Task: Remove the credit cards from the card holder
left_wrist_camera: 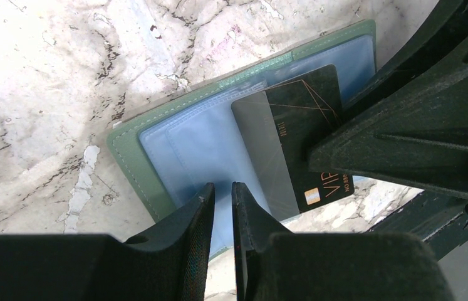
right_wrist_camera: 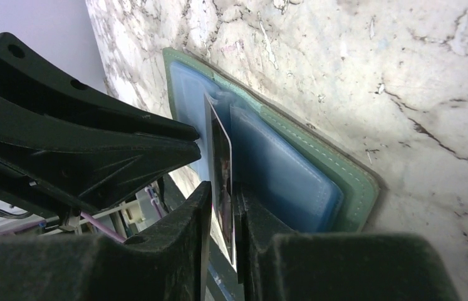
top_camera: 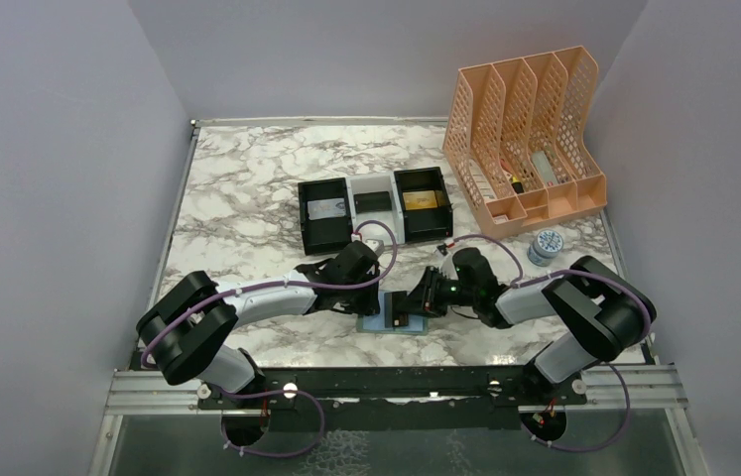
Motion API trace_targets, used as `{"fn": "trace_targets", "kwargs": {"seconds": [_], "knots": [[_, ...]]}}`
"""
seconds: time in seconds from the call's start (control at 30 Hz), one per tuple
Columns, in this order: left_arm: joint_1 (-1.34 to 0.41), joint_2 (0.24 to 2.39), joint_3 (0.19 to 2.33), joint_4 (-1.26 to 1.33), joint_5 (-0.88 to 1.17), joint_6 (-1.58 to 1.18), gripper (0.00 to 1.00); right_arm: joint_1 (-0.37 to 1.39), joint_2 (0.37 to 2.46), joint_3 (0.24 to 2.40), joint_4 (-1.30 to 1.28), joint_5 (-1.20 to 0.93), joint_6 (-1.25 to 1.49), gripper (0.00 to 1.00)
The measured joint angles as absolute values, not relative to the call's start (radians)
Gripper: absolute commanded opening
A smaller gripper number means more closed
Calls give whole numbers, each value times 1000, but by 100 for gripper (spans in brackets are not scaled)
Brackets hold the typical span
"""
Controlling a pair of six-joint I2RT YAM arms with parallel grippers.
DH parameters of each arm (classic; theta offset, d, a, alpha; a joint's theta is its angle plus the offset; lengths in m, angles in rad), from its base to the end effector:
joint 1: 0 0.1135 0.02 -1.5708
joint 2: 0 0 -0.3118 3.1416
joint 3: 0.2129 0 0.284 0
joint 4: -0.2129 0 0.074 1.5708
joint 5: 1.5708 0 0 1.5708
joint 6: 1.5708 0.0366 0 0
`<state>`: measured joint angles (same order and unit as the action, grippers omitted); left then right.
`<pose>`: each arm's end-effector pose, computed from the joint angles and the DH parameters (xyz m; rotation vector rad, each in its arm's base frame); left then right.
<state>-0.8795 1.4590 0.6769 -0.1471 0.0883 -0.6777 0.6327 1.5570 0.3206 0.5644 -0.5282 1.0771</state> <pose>0.1827 -0.2259 0.1818 0.3065 2.6401 -0.7037 0.1876 0.1604 0.1170 0.2398 2.5842 1.3932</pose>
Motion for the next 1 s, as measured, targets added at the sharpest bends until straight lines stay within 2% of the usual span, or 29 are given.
{"fn": "trace_targets", "kwargs": {"seconds": [0.3, 0.53, 0.63, 0.8, 1.0], "knots": [[-885, 1462, 681, -150, 85, -674, 20, 633, 1629, 335, 625, -565, 1081, 15], [-887, 1470, 690, -157, 85, -674, 20, 633, 1648, 336, 656, -579, 1091, 2], [-890, 1470, 690, -158, 79, -674, 20, 633, 1641, 336, 650, -576, 1092, 1], [-895, 1461, 690, -170, 50, -674, 20, 631, 1543, 334, 560, -540, 1061, 1], [-897, 1430, 690, -228, -30, -675, 23, 619, 1315, 333, 390, -434, 990, 1]]}}
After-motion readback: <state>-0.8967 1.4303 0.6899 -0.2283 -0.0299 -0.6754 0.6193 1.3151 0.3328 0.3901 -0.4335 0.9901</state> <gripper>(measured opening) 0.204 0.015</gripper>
